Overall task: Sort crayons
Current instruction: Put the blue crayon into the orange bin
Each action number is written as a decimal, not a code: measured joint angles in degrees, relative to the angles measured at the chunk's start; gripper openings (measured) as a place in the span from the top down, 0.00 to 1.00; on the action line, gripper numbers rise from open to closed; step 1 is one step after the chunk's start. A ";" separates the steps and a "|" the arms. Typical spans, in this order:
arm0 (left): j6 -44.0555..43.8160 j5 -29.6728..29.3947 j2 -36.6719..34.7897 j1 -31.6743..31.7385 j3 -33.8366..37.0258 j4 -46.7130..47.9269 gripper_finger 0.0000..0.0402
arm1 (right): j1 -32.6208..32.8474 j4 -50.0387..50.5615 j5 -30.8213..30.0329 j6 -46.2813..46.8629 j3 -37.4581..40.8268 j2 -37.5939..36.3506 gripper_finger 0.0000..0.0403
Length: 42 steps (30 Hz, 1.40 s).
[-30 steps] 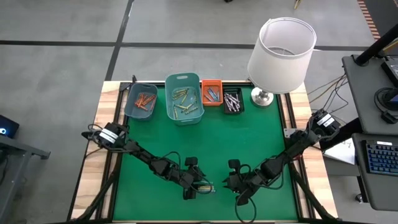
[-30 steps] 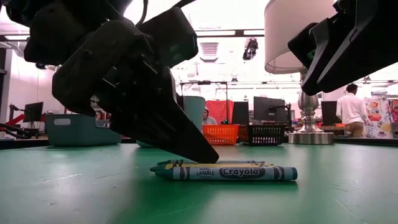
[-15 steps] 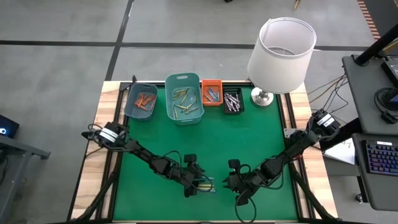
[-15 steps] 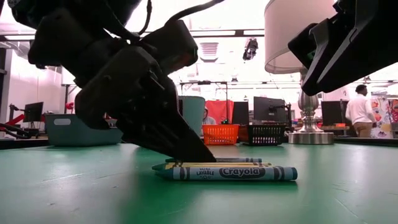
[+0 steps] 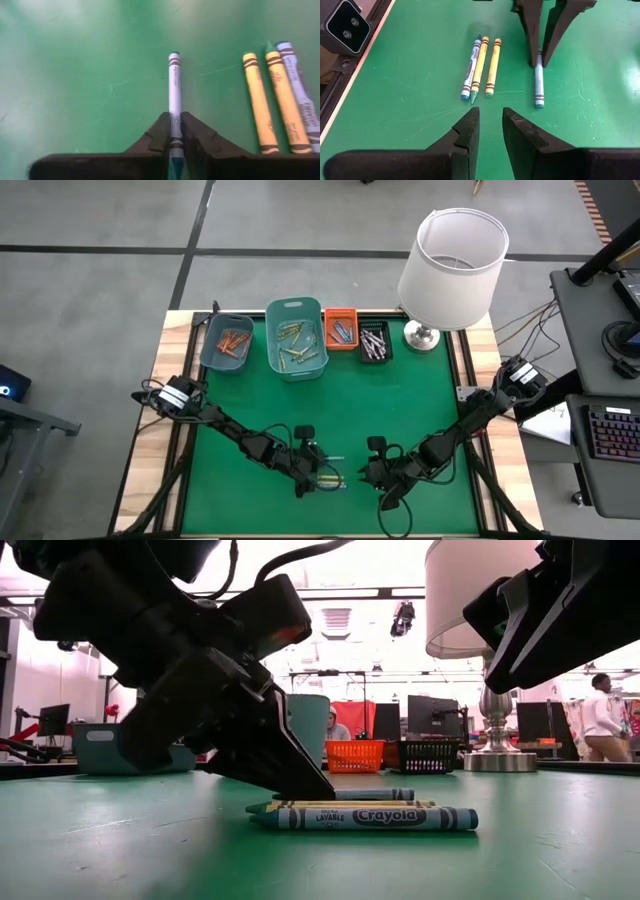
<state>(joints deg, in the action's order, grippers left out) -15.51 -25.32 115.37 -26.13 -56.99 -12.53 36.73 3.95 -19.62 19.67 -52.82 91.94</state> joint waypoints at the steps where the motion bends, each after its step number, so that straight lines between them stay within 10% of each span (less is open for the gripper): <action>1: 0.00 -0.51 0.00 0.00 0.02 0.07 0.96 | 0.00 0.00 0.00 -0.03 0.00 0.00 0.81; 8: 1.75 -5.02 -1.08 0.15 0.36 0.24 0.99 | 0.00 -0.18 -1.48 -0.89 0.00 0.00 0.81; 15: 9.86 -12.04 -6.58 0.04 0.26 -6.34 1.00 | -0.02 -6.95 -17.52 -8.85 0.02 0.00 0.81; 23: 17.85 -16.24 -16.73 -2.35 2.53 -10.56 1.00 | 0.26 -14.60 -17.43 -17.47 0.12 -0.24 0.81; 35: 28.80 -15.15 -23.12 -7.57 19.80 -56.74 1.00 | -2.19 -50.39 -17.27 -31.79 9.07 0.64 0.81; 42: 32.41 -10.99 -17.42 -7.52 20.88 -71.02 1.00 | -7.43 -63.76 -5.73 -37.53 8.07 0.59 0.81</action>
<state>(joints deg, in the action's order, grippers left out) 16.90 -36.31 97.95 -33.65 -36.11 -83.55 29.30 -59.82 -25.34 -17.86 -44.75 92.52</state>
